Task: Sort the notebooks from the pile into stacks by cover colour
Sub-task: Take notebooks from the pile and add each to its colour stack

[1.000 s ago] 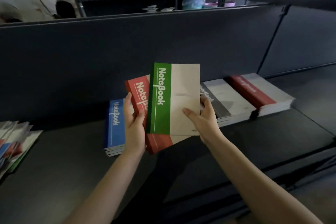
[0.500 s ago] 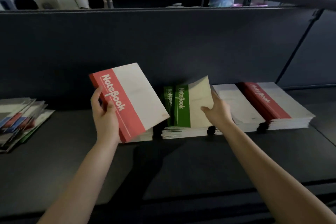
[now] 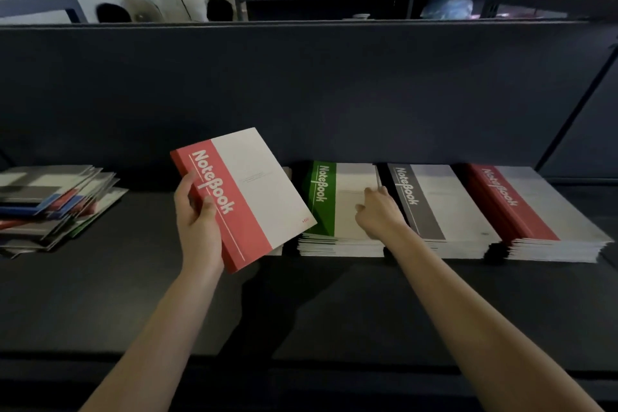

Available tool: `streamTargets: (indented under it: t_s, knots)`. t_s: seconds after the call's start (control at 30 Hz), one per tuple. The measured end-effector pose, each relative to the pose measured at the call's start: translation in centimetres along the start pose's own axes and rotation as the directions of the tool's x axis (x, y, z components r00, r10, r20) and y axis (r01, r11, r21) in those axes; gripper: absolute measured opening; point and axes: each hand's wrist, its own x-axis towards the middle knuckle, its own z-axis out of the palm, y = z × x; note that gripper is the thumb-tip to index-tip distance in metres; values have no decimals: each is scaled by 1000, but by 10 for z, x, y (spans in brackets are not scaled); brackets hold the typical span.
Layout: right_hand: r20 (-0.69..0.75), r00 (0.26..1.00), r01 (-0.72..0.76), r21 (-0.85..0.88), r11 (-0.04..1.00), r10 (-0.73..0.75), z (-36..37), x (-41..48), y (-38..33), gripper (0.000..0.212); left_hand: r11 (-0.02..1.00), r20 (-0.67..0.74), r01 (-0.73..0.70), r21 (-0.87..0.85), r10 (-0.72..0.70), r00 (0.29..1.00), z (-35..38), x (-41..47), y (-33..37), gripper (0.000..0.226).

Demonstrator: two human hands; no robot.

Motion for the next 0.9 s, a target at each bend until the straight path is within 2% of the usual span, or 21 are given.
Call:
streamTargets:
  t_s: [0.17, 0.33, 0.47, 0.6, 0.7, 0.8, 0.83, 0.9]
  knots:
    - [15, 1000, 20, 17, 1000, -20, -2, 1, 1, 34, 999, 49, -26, 43, 24, 999, 8, -4, 1, 32]
    - [-11, 999, 32, 132, 991, -31, 1, -3, 5, 44, 997, 68, -22, 68, 17, 998, 9, -12, -6, 33]
    - [-35, 998, 52, 139, 989, -47, 0, -6, 8, 48, 998, 72, -4, 61, 0, 997, 16, -14, -11, 32]
    - [-59, 997, 57, 271, 961, -42, 1, -6, 10, 50, 997, 124, -34, 68, 25, 992, 25, -17, -11, 35]
    - [-168, 986, 83, 380, 921, -20, 3, -11, 11, 49, 995, 219, -55, 80, 36, 975, 33, -24, -10, 36]
    - [-334, 942, 205, 513, 834, -26, -2, -28, 12, 43, 991, 306, -94, 91, 62, 950, 43, -30, -11, 34]
    - [-342, 939, 232, 580, 780, -25, -4, -35, 13, 42, 991, 327, -102, 91, 67, 943, 48, -32, -11, 34]
    - [-269, 963, 215, 715, 665, -23, -9, -48, 18, 45, 989, 365, -117, 93, 76, 928, 60, -35, -14, 33]
